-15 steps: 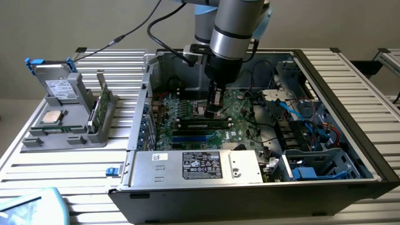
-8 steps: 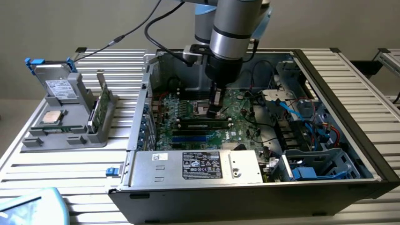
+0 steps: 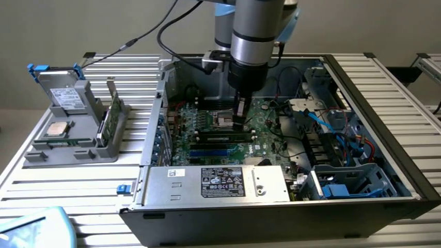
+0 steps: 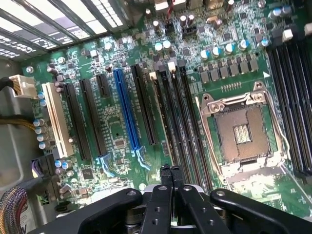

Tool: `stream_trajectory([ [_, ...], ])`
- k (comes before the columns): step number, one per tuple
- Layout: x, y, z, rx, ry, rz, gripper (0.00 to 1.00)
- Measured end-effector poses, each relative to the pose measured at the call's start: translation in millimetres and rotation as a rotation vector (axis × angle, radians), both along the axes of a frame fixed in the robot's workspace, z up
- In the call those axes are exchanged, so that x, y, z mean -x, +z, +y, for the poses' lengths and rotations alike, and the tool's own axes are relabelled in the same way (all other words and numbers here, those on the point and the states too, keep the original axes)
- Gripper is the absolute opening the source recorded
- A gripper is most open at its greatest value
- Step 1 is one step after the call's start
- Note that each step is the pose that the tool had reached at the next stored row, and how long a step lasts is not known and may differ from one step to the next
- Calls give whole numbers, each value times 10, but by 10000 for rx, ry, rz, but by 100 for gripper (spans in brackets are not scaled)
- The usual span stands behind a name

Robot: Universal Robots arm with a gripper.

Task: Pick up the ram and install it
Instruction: 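Press down the ram until it locks into place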

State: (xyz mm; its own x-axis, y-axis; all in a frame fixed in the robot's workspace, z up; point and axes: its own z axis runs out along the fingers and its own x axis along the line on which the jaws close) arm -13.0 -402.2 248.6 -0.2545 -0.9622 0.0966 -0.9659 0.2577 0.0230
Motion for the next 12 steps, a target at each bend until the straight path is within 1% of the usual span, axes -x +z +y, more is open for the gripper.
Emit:
stream_trajectory([
  [2,0,-1,0,29,-156,-163,10],
  [3,0,-1,0,33,-240,-234,10],
  [6,0,-1,1,35,-514,-411,10],
  [8,0,-1,1,37,-727,-510,10],
  [9,0,-1,2,38,-834,-548,10],
  [12,-1,-1,2,45,-1196,-634,10],
])
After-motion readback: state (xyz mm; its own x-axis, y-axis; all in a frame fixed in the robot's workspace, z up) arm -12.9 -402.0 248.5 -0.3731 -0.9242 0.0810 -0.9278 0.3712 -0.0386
